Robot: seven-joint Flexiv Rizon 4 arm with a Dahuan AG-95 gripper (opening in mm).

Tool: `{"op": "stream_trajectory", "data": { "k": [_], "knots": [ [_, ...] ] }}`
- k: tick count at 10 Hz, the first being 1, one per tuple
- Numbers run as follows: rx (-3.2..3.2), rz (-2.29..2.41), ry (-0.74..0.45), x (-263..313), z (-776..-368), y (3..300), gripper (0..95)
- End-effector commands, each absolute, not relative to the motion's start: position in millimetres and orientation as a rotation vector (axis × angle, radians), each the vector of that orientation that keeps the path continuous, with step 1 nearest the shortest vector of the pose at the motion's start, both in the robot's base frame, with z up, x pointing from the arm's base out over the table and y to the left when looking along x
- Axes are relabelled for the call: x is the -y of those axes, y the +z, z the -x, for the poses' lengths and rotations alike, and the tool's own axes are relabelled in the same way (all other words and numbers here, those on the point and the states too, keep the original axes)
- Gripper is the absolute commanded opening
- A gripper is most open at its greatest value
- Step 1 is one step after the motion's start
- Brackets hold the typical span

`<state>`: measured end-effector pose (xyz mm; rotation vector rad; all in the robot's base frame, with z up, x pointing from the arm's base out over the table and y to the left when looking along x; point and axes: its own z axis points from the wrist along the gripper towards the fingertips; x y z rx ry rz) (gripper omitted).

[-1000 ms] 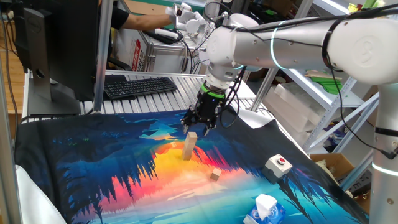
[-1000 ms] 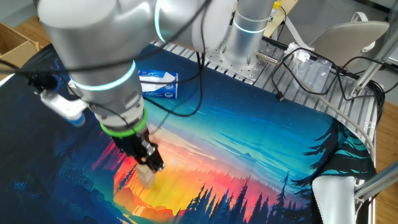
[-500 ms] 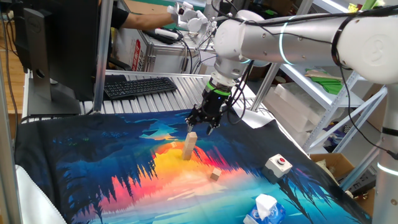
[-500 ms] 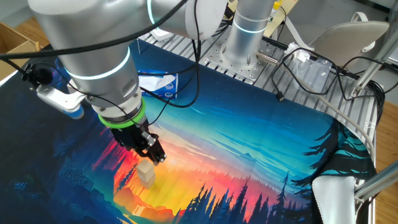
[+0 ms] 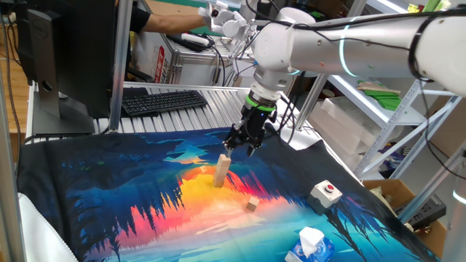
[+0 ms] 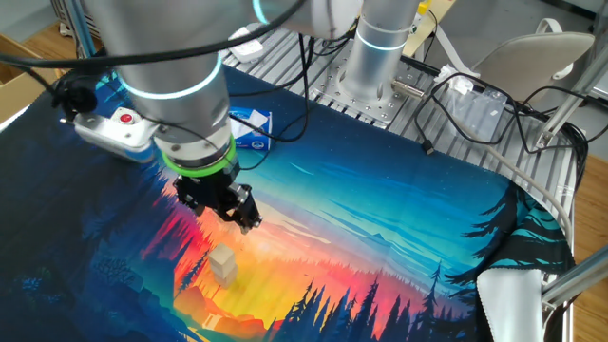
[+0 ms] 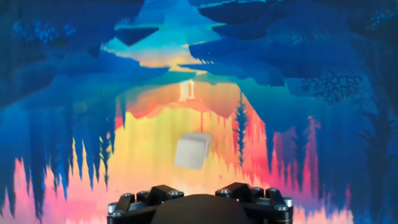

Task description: Stack the blocks in a vertical line of five

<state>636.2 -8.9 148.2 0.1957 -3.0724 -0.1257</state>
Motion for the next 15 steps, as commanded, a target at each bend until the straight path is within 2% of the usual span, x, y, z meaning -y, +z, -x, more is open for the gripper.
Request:
{"op": "stream_trajectory", "data": {
  "k": [1,8,9,10,11,12,15],
  "knots": [
    [3.072,-0.233,-0.085,10.2,-635.4,148.7,76.0],
    [3.074,-0.248,-0.065,10.4,-635.6,148.4,76.0],
    [3.082,-0.250,-0.066,10.4,-635.6,148.4,57.0],
    [3.082,-0.265,-0.060,10.4,-635.6,148.4,57.0],
    [3.078,-0.308,-0.062,10.4,-635.6,148.4,19.0],
    [3.074,-0.337,-0.062,10.4,-635.6,148.4,0.0],
    [3.062,-0.331,-0.065,10.4,-635.6,148.4,0.0]
  ]
}}
